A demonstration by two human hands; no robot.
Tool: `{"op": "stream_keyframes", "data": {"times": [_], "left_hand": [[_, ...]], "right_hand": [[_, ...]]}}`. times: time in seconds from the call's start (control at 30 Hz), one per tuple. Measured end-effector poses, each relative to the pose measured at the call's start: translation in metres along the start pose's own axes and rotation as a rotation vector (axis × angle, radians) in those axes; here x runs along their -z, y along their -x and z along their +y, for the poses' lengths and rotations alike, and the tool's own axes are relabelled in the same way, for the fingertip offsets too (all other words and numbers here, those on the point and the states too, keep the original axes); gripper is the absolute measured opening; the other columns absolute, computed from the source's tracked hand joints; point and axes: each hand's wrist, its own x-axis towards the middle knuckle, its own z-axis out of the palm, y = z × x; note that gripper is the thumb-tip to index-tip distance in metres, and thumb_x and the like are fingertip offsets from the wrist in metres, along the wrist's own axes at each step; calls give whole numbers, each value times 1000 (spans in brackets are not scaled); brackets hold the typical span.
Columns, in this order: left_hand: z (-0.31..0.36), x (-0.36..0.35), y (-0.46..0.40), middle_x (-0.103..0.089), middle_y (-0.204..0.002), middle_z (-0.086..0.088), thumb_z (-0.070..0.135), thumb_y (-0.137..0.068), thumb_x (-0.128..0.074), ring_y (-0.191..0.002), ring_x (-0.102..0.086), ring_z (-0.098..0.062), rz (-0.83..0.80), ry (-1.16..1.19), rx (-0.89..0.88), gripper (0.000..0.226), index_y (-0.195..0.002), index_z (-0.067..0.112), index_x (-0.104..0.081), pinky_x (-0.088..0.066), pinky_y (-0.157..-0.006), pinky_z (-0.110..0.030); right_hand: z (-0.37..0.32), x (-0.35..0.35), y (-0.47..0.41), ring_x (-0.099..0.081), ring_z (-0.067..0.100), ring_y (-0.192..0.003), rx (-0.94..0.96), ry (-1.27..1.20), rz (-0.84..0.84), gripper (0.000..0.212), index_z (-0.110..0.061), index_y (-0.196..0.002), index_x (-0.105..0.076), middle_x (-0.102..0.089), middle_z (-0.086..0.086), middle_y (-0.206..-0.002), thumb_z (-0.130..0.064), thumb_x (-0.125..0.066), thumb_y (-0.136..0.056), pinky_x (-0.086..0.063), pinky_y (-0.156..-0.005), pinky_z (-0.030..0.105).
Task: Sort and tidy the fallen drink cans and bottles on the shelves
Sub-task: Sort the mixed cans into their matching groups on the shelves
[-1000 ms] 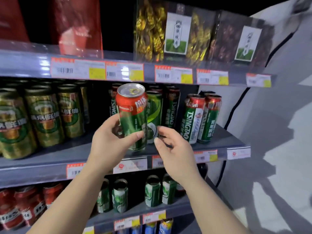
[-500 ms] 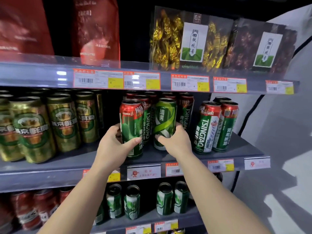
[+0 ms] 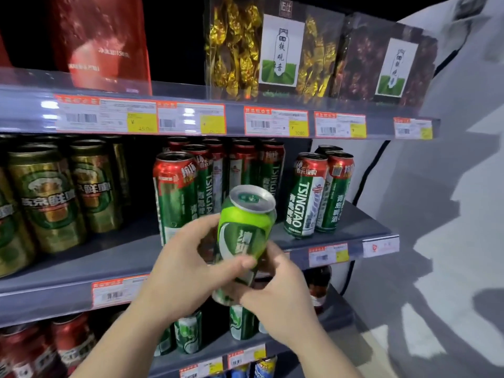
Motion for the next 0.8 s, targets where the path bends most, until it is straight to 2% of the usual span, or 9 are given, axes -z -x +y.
{"op": "stream_keyframes", "data": {"times": [0.1, 0.23, 0.33, 0.4, 0.47, 0.53, 0.63, 0.73, 0.8], "left_hand": [[-8, -11, -4, -63, -108, 32, 38, -62, -89, -103, -58, 10, -74, -69, 0, 65, -110, 61, -51, -44, -82, -13], [-14, -31, -8, -67, -106, 25, 32, -62, -90, -100, -62, 5, -70, 54, 94, 62, -113, 46, -57, -49, -87, -24], [-12, -37, -14, -71, -106, 13, 41, -58, -88, -100, -67, -7, -35, 163, 110, 61, -112, 43, -61, -52, -90, -34], [-9, -38, -18, -71, -108, 12, 42, -62, -88, -101, -67, -7, 3, 188, 110, 58, -114, 39, -62, -51, -89, -34], [-8, -40, -20, -71, -108, 14, 39, -63, -88, -100, -66, -4, 39, 178, 120, 58, -114, 34, -62, -50, -87, -30], [-7, -43, -20, -71, -106, 15, 38, -62, -85, -99, -66, -3, 60, 157, 135, 56, -113, 33, -63, -49, -87, -29], [-8, -50, -16, -71, -105, 15, 38, -62, -85, -99, -66, -3, 66, 137, 165, 54, -111, 34, -63, -50, -85, -27], [-8, -54, -12, -71, -102, 20, 37, -61, -85, -97, -64, 2, 91, 110, 176, 52, -108, 36, -64, -45, -78, -12], [-7, -55, -12, -71, -102, 19, 40, -60, -84, -97, -65, 0, 112, 120, 189, 51, -107, 35, -64, -47, -80, -16]], "right_hand": [[15, 4, 0, -65, 0, -97, -48, -6, 26, 63, -58, -114, -53, -68, -27, -103, -46, -81, -58, -55, -86, 33], [27, 18, -2, -65, -5, -96, -59, 27, 42, 67, -64, -112, -52, -68, -28, -103, -44, -81, -55, -54, -88, 26], [26, 53, -9, -61, -6, -106, -21, 17, -50, 73, -56, -123, -51, -66, -25, -116, -34, -85, -62, -50, -92, 19], [26, 87, -22, -60, -9, -102, 2, 4, 149, 64, -46, -124, -51, -63, -21, -118, -25, -82, -72, -49, -86, 13], [28, 113, -37, -62, -4, -93, -3, 48, 391, 47, -35, -115, -56, -64, -13, -115, -23, -79, -77, -51, -81, 16], [35, 117, -51, -62, -1, -92, -66, 181, 424, 46, -29, -118, -55, -64, -6, -121, -30, -78, -79, -48, -78, 18], [46, 102, -69, -59, 19, -112, -186, 465, 315, 71, -26, -140, -39, -60, -3, -130, -50, -70, -81, -46, -84, 31], [47, 83, -80, -61, 22, -105, -218, 666, 365, 71, -25, -138, -38, -68, -4, -112, -63, -60, -82, -42, -93, 36], [50, 71, -87, -60, 21, -99, -215, 704, 396, 67, -27, -133, -39, -69, -5, -103, -66, -57, -81, -36, -94, 35]]}}
